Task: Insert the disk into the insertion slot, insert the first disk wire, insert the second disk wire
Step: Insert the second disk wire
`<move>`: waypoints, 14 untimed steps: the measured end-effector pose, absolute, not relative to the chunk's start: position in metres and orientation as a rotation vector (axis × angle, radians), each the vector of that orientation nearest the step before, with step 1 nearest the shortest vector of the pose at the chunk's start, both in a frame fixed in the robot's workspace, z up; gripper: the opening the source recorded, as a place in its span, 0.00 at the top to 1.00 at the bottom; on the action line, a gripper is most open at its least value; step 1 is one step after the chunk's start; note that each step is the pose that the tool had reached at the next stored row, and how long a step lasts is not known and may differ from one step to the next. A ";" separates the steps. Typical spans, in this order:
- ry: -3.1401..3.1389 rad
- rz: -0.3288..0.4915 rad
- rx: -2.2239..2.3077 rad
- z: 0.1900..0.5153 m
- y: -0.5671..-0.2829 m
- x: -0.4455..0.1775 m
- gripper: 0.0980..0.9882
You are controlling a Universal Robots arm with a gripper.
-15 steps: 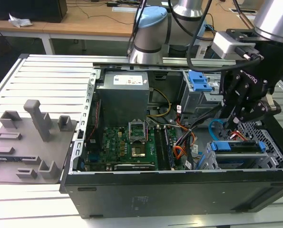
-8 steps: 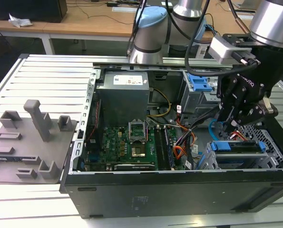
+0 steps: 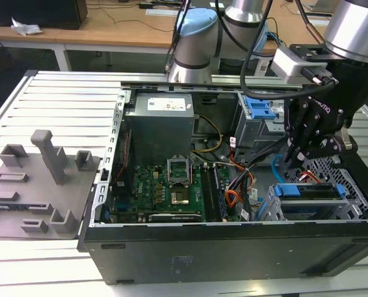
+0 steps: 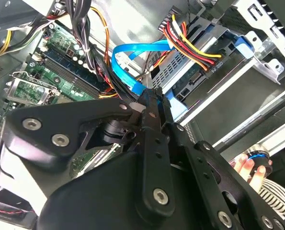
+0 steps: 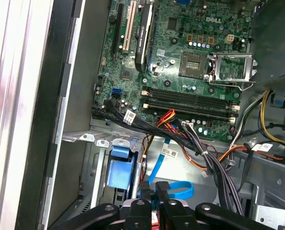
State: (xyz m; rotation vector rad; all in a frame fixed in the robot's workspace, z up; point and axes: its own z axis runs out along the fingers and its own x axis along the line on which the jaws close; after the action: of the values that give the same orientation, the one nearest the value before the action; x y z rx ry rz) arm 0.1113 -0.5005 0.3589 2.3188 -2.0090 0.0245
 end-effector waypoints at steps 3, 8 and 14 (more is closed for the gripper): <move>-2.009 0.024 2.319 0.359 -0.500 0.111 0.93; -2.063 0.022 2.270 0.358 -0.500 0.111 0.93; -2.215 0.014 2.121 0.357 -0.500 0.111 0.93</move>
State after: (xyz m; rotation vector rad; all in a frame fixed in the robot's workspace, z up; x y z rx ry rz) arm 0.1113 -0.5005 0.3568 2.1213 -2.2152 0.0139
